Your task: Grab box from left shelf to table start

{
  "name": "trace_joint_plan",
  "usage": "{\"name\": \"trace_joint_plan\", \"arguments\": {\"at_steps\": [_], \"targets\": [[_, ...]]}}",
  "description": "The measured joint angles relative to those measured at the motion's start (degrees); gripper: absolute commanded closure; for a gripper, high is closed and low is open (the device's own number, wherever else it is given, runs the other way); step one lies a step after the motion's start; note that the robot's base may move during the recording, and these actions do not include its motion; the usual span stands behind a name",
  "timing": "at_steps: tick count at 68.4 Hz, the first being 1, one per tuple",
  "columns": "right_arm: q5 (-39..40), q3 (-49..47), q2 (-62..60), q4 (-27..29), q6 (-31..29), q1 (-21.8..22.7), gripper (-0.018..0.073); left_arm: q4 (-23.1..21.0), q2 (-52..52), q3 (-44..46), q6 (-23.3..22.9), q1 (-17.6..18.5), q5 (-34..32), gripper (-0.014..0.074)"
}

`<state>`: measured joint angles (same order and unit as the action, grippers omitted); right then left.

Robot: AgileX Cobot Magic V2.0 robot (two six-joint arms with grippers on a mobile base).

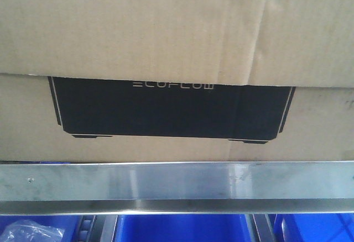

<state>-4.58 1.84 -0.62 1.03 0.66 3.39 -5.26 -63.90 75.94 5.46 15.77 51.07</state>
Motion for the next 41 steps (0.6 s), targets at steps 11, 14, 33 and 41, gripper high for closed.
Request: {"name": "trace_joint_plan", "arguments": {"at_steps": [11, 14, 33, 41], "targets": [[0.0, 0.0, 0.0, 0.0, 0.0, 0.0, 0.0506, 5.57, -7.27, 5.57, -5.46, 0.0, 1.67, 0.0192], [0.0, 0.0, 0.0, 0.0, 0.0, 0.0, 0.0506, 5.98, -9.15, 6.89, -6.01, 0.0, 2.4, 0.0192], [0.0, 0.0, 0.0, 0.0, 0.0, 0.0, 0.0506, 6.6, -18.11, 15.49, -9.17, 0.0, 8.05, 0.0192], [0.08, 0.0, 0.0, 0.0, 0.0, 0.0, 0.0506, 7.5, -21.3, 18.86, -9.82, 0.0, 12.02, 0.0192]]}}
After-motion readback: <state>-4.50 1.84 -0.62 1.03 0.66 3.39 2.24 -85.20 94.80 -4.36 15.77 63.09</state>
